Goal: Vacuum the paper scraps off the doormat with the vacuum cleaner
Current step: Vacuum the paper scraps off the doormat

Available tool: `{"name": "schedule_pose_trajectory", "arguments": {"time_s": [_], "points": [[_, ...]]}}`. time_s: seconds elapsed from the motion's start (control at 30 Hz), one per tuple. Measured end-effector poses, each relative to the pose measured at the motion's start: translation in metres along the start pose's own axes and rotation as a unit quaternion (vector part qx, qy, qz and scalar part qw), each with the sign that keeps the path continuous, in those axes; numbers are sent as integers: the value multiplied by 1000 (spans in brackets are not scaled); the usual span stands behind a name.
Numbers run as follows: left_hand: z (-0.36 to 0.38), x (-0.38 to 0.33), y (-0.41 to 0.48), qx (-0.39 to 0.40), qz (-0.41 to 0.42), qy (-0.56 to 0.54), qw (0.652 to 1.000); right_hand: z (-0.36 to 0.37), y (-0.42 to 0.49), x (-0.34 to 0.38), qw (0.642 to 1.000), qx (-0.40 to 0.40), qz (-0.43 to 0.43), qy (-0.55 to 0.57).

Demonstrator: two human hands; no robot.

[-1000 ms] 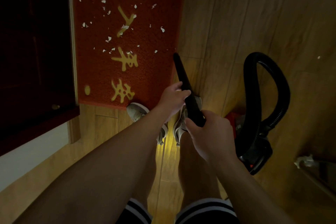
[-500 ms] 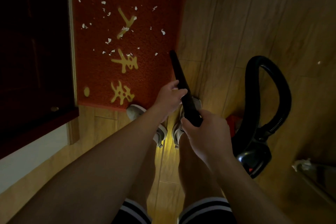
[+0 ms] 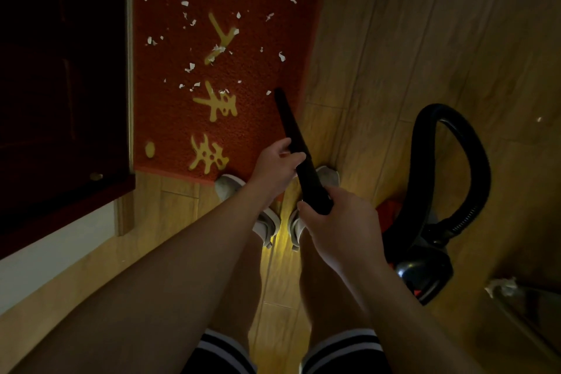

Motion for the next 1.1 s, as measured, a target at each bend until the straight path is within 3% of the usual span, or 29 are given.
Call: {"name": "schedule_pose_trajectory", "arguments": {"time_s": [0.67,1.1], "points": [[-43,-19,7,-53,-9,-26,998,8,26,44,998,16,-41,-39],[-97,-3,13,-59,-3,-27,998,55,26,74,997,9,-51,-56]]}}
Point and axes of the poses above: each hand's wrist, its own y-axis towards the middle knuckle, its own z-axis out of the palm, x = y × z, the point moved 3 cm from there along y, towards the middle knuckle, and after that the axes turned 1 degree about z, right-handed, at the moved point
